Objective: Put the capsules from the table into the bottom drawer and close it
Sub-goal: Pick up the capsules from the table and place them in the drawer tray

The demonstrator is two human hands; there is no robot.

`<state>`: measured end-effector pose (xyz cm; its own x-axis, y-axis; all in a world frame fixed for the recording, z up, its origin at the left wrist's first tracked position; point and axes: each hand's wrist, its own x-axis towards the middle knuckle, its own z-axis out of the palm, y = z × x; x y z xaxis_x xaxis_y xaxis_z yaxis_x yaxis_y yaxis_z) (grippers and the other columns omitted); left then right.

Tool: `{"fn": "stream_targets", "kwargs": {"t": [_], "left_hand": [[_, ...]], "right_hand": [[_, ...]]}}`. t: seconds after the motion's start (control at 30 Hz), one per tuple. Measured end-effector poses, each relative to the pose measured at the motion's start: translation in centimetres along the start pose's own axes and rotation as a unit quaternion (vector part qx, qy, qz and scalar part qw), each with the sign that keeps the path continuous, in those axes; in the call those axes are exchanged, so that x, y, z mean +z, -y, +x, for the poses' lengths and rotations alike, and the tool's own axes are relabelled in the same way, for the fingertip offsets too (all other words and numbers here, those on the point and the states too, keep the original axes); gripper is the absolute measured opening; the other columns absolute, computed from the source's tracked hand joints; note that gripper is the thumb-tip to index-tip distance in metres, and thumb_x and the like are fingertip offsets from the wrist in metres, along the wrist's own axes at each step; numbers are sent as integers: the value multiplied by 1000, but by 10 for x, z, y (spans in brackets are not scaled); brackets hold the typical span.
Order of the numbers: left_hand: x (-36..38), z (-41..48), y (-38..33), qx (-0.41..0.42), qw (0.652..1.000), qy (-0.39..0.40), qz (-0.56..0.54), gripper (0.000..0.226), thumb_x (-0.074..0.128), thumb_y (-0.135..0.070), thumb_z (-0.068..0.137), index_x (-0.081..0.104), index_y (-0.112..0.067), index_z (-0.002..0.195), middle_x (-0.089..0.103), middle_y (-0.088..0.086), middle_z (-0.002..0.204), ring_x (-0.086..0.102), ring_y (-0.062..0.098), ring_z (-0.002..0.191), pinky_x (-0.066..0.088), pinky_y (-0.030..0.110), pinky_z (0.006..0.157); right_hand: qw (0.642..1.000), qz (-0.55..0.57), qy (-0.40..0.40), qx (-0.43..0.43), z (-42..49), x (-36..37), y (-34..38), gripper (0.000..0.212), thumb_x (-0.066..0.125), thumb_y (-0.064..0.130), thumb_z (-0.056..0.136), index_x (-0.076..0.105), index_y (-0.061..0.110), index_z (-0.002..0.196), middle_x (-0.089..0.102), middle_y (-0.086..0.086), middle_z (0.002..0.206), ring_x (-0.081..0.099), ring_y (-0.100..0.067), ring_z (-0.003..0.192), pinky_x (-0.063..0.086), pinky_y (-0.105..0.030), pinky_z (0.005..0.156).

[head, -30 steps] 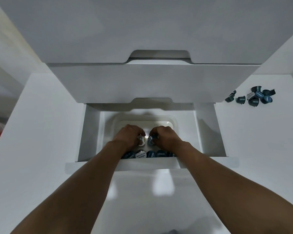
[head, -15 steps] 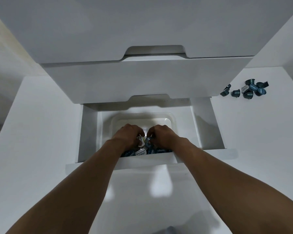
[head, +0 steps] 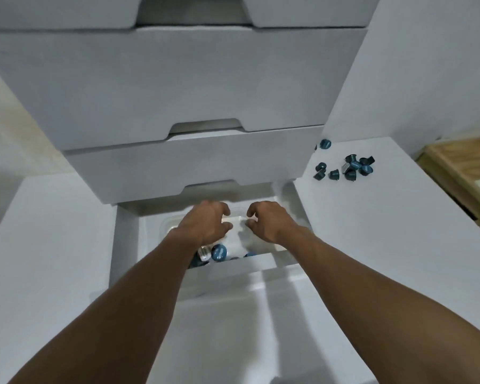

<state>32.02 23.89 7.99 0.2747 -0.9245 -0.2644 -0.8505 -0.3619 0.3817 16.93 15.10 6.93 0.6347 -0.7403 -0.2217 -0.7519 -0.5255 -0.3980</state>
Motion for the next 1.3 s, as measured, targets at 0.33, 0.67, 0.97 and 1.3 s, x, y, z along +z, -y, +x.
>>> {"fn": "stream_targets", "kwargs": {"t": [0.33, 0.67, 0.97, 1.3], "left_hand": [[1, -20, -167, 78, 988, -104, 80, 23, 56, -32, 91, 65, -11, 92, 68, 12, 101, 61, 30, 92, 46, 31, 76], [92, -74, -315, 76, 981, -173, 49, 32, 50, -33, 93, 55, -11, 115, 57, 9, 112, 57, 30, 102, 46, 37, 79], [112, -44, -350, 46, 976, -193, 92, 27, 44, -31, 97, 58, -8, 97, 56, 8, 100, 57, 29, 91, 38, 33, 64], [102, 80, -317, -32, 987, -155, 39, 24, 49, -28, 95, 54, -8, 108, 55, 10, 108, 55, 31, 98, 45, 38, 75]], "right_hand": [[993, -43, -104, 28, -98, -94, -108, 30, 53, 27, 92, 60, 9, 116, 61, -14, 115, 57, -32, 105, 46, -35, 85], [989, -25, -132, 66, -218, -124, -247, 40, 49, 26, 93, 49, 9, 130, 52, -14, 123, 49, -33, 115, 44, -38, 92], [993, -7, -109, 46, -202, -130, -292, 41, 49, 28, 94, 46, 12, 132, 49, -11, 126, 47, -31, 117, 42, -37, 94], [998, -3, -65, 21, -60, -145, -312, 43, 50, 25, 93, 44, 13, 135, 49, -11, 128, 48, -29, 118, 41, -36, 94]]}}
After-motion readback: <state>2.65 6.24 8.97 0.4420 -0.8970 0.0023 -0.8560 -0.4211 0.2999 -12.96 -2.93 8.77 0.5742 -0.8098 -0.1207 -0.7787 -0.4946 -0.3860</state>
